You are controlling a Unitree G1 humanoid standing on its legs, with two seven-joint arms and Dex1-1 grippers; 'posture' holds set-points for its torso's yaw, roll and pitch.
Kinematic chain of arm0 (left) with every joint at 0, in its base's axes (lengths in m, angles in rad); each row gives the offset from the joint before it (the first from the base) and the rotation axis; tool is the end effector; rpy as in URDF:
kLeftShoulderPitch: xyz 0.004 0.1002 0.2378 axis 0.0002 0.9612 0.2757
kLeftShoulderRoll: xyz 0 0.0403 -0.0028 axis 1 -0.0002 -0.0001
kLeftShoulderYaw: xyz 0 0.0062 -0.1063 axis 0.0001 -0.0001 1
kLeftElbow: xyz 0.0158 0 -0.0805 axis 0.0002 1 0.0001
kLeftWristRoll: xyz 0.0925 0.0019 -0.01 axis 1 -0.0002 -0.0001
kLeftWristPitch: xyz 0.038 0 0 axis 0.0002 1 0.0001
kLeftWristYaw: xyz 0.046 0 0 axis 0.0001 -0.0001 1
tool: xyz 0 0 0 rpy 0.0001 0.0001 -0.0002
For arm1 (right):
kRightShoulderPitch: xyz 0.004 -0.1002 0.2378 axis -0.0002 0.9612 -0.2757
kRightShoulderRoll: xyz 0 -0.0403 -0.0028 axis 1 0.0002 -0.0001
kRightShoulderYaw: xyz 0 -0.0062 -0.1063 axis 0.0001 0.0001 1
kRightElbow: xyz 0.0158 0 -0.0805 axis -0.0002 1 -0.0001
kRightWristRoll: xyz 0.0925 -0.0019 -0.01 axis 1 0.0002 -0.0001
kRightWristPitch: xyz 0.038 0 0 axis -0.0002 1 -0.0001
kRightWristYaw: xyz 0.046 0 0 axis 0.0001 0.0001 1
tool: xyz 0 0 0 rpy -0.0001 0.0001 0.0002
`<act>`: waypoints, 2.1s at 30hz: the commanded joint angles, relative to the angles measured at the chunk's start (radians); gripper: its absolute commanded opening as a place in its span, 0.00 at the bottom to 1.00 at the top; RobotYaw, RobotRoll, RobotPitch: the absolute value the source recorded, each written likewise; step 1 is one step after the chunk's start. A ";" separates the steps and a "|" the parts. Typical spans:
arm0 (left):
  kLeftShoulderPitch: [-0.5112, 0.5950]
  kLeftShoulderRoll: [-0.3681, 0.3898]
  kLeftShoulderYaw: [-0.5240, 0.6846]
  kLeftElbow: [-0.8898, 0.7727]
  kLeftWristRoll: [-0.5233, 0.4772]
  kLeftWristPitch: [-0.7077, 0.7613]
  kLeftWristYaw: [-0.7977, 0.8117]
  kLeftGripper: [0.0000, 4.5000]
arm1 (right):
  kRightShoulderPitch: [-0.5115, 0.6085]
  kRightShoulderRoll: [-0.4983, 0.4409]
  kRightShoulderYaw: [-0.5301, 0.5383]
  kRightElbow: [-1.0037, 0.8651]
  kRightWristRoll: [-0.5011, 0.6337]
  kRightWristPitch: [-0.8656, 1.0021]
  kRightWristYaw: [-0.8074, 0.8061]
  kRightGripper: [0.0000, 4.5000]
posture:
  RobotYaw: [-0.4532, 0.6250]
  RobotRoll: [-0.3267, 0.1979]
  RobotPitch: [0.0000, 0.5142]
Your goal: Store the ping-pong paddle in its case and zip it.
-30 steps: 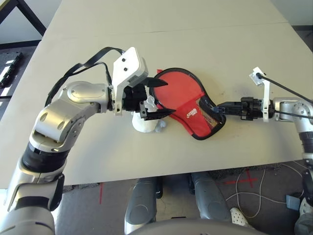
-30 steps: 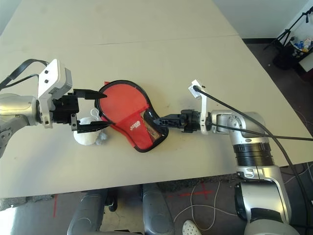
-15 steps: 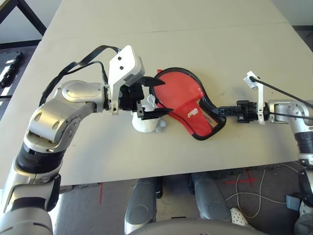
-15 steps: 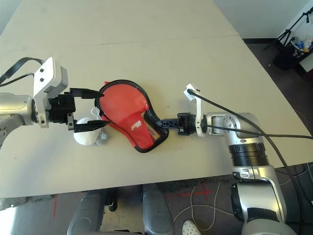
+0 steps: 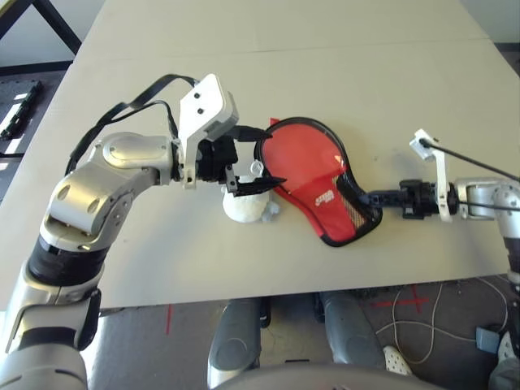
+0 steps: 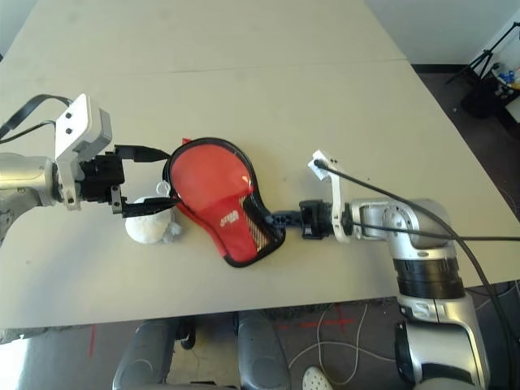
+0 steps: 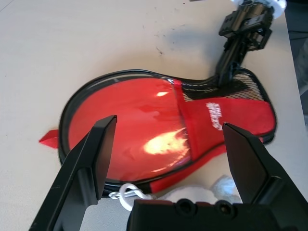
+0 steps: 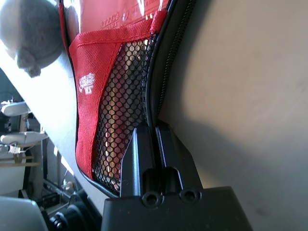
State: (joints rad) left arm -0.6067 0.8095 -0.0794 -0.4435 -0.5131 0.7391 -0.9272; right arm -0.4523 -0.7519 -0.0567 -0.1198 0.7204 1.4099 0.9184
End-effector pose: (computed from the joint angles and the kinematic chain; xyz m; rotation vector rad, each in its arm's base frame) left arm 0.2384 0.1984 0.2406 0.5169 0.0436 -1.1626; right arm 0.2392 -0.2523 0.1571 0.2684 0.8477 0.9574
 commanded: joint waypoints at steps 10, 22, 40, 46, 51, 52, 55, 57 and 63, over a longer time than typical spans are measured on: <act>-0.003 -0.009 -0.020 0.018 0.018 -0.023 -0.013 1.00 | 0.030 -0.037 -0.044 -0.034 0.071 0.041 -0.022 0.18 | 0.44 0.62 0.52; 0.002 0.021 0.004 0.027 0.016 -0.016 -0.027 1.00 | -0.141 -0.191 0.011 0.121 0.008 -0.214 0.167 0.99 | 0.44 0.62 0.52; 0.073 0.133 0.083 -0.013 -0.028 0.075 -0.030 1.00 | -0.348 0.126 0.273 0.400 -0.405 -1.051 0.360 0.99 | 0.49 0.62 0.51; 0.091 0.131 0.083 -0.027 -0.039 0.087 -0.008 1.00 | -0.332 0.162 0.315 0.471 -0.475 -1.157 0.409 0.99 | 0.49 0.62 0.51; 0.099 0.138 0.081 -0.036 -0.051 0.105 -0.001 1.00 | -0.314 0.177 0.358 0.513 -0.544 -1.230 0.438 0.99 | 0.49 0.62 0.52; 0.100 0.140 0.082 -0.038 -0.054 0.109 0.000 1.00 | -0.310 0.178 0.365 0.517 -0.555 -1.238 0.443 0.99 | 0.49 0.62 0.52; 0.108 0.153 0.085 -0.050 -0.064 0.138 -0.001 1.00 | -0.301 0.183 0.380 0.530 -0.581 -1.254 0.451 0.99 | 0.50 0.62 0.53; 0.122 0.166 0.087 -0.060 -0.070 0.157 -0.003 1.00 | -0.301 0.189 0.382 0.540 -0.591 -1.259 0.450 0.99 | 0.50 0.62 0.53; 0.190 0.251 0.059 -0.070 -0.036 0.172 -0.021 1.00 | -0.312 0.209 0.375 0.569 -0.610 -1.264 0.435 0.99 | 0.51 0.62 0.54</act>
State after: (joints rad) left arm -0.4369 1.0408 -0.0039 -0.4955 -0.5698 0.9034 -0.9347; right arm -0.7848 -0.5499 0.2902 0.4169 0.1448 0.1362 1.3551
